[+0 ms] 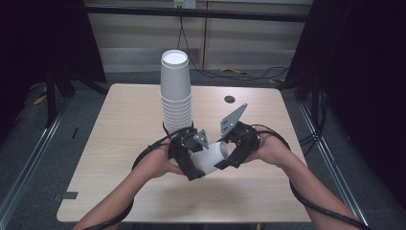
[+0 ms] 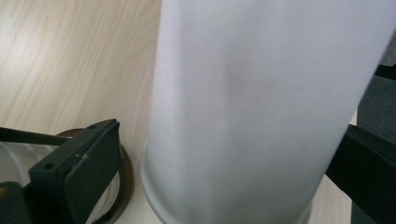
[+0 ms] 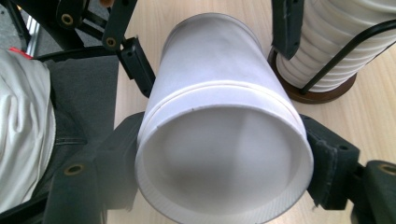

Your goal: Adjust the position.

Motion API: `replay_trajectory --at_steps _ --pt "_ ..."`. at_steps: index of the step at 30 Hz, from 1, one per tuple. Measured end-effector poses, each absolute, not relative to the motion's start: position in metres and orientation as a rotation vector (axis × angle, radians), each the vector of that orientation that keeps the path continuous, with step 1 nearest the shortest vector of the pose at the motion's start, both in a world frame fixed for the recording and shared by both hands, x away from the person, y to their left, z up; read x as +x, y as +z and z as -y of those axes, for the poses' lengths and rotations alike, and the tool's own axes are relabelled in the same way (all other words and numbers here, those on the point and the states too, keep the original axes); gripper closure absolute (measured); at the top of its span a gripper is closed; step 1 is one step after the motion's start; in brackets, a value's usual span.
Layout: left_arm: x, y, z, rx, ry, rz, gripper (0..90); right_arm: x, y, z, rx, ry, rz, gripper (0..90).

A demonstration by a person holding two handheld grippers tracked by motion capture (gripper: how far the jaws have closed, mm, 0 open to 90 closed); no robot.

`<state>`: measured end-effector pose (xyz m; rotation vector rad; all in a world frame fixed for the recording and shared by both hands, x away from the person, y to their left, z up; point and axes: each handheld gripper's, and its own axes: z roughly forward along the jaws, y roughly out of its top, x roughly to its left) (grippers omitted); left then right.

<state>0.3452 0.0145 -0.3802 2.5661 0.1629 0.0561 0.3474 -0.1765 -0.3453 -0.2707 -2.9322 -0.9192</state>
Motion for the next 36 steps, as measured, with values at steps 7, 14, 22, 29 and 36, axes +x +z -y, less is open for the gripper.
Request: replay_trajectory --at_steps 7,14,22,29,36 --pt "0.346 -0.38 -0.02 2.534 0.047 -0.177 0.0 0.347 -0.347 0.178 -0.272 -0.928 2.921 25.6" --pt "0.348 -0.378 -0.025 2.487 0.038 -0.171 0.0 0.347 -0.349 0.181 -0.282 -0.947 2.916 25.5" --pt "0.35 -0.382 -0.031 2.434 0.014 -0.209 0.0 0.348 -0.352 0.188 -0.306 -0.992 2.898 25.2" --pt "0.353 -0.389 -0.039 2.361 -0.031 -0.227 0.0 0.348 -0.354 0.191 -0.324 -1.004 2.898 25.1" --pt "0.351 -0.392 -0.04 2.339 -0.033 -0.217 0.0 0.348 -0.353 0.191 -0.336 -1.033 2.879 25.1"
